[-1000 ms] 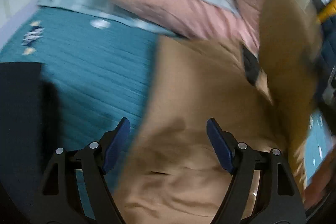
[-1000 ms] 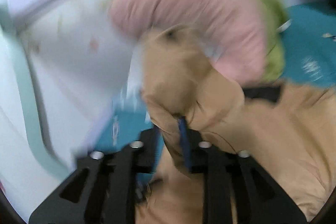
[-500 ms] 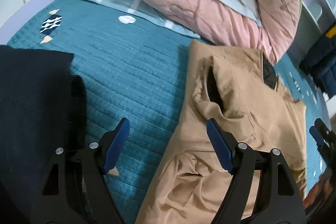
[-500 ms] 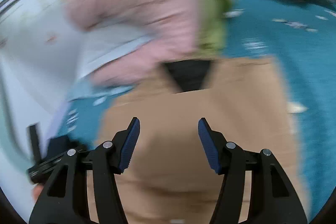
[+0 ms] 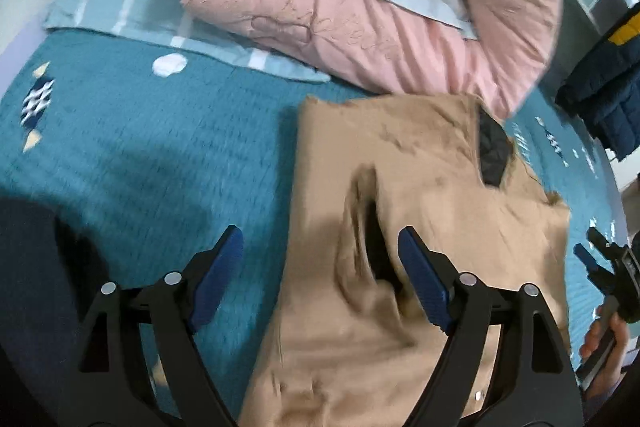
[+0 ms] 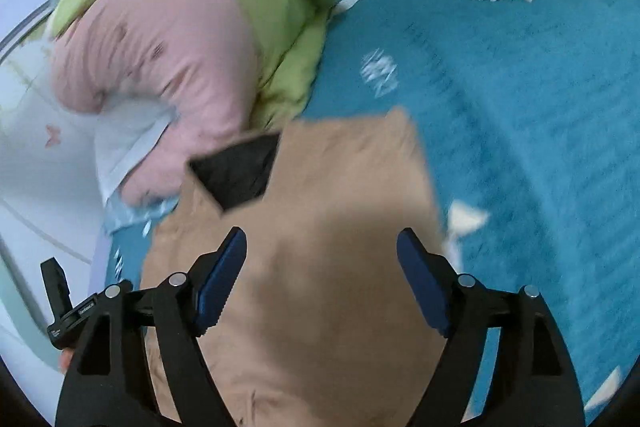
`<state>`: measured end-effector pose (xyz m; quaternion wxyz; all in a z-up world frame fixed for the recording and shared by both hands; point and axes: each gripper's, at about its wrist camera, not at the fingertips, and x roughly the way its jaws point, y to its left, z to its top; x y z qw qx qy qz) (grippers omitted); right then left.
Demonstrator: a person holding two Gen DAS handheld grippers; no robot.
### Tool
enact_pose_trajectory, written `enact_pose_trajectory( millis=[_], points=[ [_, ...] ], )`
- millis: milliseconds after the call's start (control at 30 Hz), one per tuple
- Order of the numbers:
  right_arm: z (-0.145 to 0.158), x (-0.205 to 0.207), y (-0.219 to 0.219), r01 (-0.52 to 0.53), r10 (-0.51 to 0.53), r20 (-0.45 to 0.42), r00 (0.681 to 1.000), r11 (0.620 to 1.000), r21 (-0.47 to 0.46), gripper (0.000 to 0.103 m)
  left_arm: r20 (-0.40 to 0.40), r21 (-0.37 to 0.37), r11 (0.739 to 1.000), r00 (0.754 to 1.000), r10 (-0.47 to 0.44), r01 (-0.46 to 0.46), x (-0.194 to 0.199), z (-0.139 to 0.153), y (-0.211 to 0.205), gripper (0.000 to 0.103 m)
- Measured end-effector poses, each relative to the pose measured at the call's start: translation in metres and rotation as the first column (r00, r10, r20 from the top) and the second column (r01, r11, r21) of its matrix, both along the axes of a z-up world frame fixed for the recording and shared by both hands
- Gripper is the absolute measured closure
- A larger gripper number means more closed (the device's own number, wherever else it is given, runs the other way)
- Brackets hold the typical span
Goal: Fold large clothes
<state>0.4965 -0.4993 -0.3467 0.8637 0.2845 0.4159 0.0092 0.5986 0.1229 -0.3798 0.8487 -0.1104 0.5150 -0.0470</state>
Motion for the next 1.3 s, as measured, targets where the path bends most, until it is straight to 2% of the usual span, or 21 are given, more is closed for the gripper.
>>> enact_pose_trajectory(
  millis=[133,267,400,433,467,500,533,567,600,633,667,767,867,1033,1200,1300],
  points=[
    [-0.019,0.035,-0.035,0.049,-0.039,-0.062,0.997,0.984,0.174,0.028,-0.079,0.026,1.0,0.997,-0.01,0.012,0.049,-0.012,-0.008,0.023],
    [-0.038,0.063,-0.049,0.079,-0.057,-0.116,0.992,0.978,0.195,0.028,-0.127,0.021,1.0,0.992,0.002,0.001,0.084,-0.025,-0.014,0.02],
    [-0.06,0.083,-0.05,0.073,-0.034,-0.178,0.983,0.973,0.218,0.029,-0.211,0.038,0.999,0.978,0.006,0.002,0.11,-0.052,-0.021,0.02],
    [-0.062,0.084,-0.05,0.081,-0.044,-0.184,0.982,0.977,0.196,0.035,-0.218,0.035,0.999,0.976,0.009,-0.002,0.113,-0.057,-0.022,0.02],
    [-0.063,0.084,-0.05,0.078,-0.047,-0.182,0.982,0.983,0.168,0.055,-0.22,0.041,0.999,0.975,0.019,-0.011,0.115,-0.059,-0.024,0.02],
    [-0.063,0.084,-0.049,0.062,-0.033,-0.174,0.984,0.985,0.162,0.067,-0.212,0.063,0.998,0.977,0.022,-0.009,0.115,-0.06,-0.027,0.021],
    [-0.063,0.084,-0.048,0.055,-0.028,-0.17,0.985,0.985,0.161,0.081,-0.199,0.089,0.996,0.98,0.012,0.006,0.115,-0.06,-0.032,0.026],
    [-0.06,0.081,-0.047,0.047,-0.024,-0.159,0.987,0.988,0.145,0.086,-0.181,0.095,0.995,0.983,-0.023,0.041,0.114,-0.058,-0.038,0.056],
    [-0.056,0.079,-0.044,0.035,-0.016,-0.147,0.989,0.991,0.128,0.087,-0.168,0.093,0.994,0.984,-0.049,0.066,0.113,-0.054,-0.042,0.064],
    [-0.049,0.078,-0.041,0.013,0.0,-0.115,0.993,0.994,0.107,0.088,-0.143,0.099,0.992,0.988,-0.058,0.073,0.109,-0.047,-0.045,0.082],
    [-0.04,0.072,-0.039,0.001,0.007,-0.084,0.996,0.995,0.098,0.088,-0.129,0.087,0.993,0.989,-0.069,0.081,0.106,-0.042,-0.047,0.086],
    [-0.01,0.051,-0.037,-0.028,0.029,-0.006,1.0,0.992,0.127,0.089,-0.052,0.05,0.994,0.994,-0.095,0.098,0.086,-0.015,-0.043,0.087],
    [0.024,0.025,-0.028,-0.071,0.065,0.055,0.996,0.992,0.102,0.089,0.009,-0.025,0.992,0.992,-0.122,0.122,0.051,0.022,-0.031,0.087],
    [0.073,-0.038,-0.011,-0.128,0.12,0.106,0.987,0.989,0.077,0.089,0.079,-0.031,0.981,0.978,-0.191,0.194,-0.025,0.071,-0.032,0.087],
    [0.094,-0.124,0.004,-0.173,0.166,0.083,0.983,0.981,0.082,0.088,0.058,-0.051,0.962,0.962,-0.265,0.268,-0.117,0.089,-0.023,0.087],
    [0.09,-0.177,0.01,-0.183,0.18,0.047,0.983,0.979,0.088,0.088,0.037,-0.013,0.942,0.942,-0.334,0.334,-0.18,0.091,-0.025,0.086]
  ],
)
